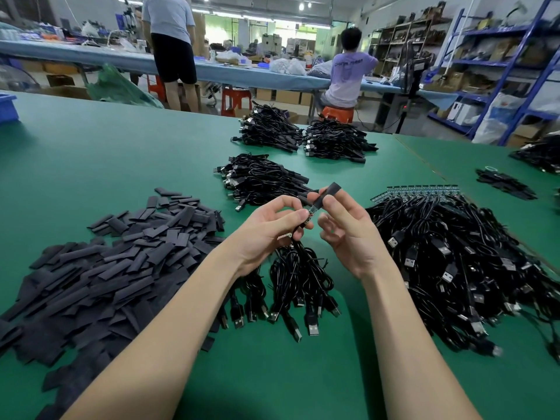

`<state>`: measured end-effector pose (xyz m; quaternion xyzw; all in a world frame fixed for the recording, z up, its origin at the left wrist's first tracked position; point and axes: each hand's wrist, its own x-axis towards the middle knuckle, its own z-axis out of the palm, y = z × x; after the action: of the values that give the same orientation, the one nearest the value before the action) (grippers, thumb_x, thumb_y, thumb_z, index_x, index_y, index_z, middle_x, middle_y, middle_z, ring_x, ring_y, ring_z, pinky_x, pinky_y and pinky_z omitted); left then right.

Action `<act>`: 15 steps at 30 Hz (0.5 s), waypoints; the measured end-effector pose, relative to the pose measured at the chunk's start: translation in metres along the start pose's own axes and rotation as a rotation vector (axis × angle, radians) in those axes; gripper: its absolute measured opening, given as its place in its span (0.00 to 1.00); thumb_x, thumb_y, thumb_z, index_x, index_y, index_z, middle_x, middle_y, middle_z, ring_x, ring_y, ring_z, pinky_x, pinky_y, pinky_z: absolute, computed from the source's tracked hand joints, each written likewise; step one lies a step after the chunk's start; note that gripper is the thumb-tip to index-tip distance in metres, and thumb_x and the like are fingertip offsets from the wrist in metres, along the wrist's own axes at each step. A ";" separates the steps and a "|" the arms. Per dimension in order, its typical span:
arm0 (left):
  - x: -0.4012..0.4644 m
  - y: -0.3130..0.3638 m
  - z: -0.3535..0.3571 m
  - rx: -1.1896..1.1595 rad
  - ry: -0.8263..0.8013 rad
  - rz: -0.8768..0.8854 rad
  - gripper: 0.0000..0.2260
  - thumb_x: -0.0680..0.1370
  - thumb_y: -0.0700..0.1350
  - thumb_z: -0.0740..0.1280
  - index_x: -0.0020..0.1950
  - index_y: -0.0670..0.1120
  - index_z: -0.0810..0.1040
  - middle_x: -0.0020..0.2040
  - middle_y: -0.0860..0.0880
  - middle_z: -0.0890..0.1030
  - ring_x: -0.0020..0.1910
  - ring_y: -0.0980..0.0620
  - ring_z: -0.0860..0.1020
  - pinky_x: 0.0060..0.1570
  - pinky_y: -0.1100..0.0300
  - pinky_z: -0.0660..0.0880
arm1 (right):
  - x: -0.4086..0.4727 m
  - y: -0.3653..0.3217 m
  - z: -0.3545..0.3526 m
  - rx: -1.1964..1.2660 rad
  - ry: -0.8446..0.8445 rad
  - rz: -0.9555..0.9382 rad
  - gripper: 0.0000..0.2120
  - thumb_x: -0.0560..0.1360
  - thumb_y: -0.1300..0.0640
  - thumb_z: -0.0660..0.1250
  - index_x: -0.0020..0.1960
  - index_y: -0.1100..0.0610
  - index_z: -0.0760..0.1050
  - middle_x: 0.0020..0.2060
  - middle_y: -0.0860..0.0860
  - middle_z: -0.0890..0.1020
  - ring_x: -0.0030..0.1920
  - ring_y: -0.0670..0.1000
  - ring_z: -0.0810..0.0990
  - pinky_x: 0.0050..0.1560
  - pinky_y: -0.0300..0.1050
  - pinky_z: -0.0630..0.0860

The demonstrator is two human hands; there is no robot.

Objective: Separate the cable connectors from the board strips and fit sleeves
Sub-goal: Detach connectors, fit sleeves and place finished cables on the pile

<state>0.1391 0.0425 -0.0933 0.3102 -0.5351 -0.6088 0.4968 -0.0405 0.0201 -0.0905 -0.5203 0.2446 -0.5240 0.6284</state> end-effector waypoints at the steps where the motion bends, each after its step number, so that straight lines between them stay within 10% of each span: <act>1: 0.000 0.001 0.000 0.013 -0.011 -0.005 0.07 0.76 0.47 0.73 0.49 0.50 0.76 0.43 0.50 0.82 0.36 0.55 0.75 0.44 0.60 0.69 | 0.000 -0.001 -0.001 0.015 -0.023 0.009 0.09 0.71 0.48 0.79 0.50 0.46 0.85 0.54 0.49 0.86 0.33 0.42 0.71 0.31 0.31 0.66; 15: 0.004 0.003 0.003 0.232 0.148 0.044 0.04 0.79 0.45 0.72 0.51 0.47 0.79 0.47 0.46 0.86 0.42 0.51 0.83 0.42 0.63 0.78 | 0.000 -0.007 -0.010 -0.128 0.118 0.064 0.10 0.70 0.48 0.78 0.50 0.48 0.86 0.53 0.50 0.87 0.36 0.43 0.72 0.31 0.31 0.67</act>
<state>0.1363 0.0404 -0.0893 0.3976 -0.5705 -0.5073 0.5089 -0.0520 0.0171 -0.0871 -0.5196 0.3307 -0.5164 0.5949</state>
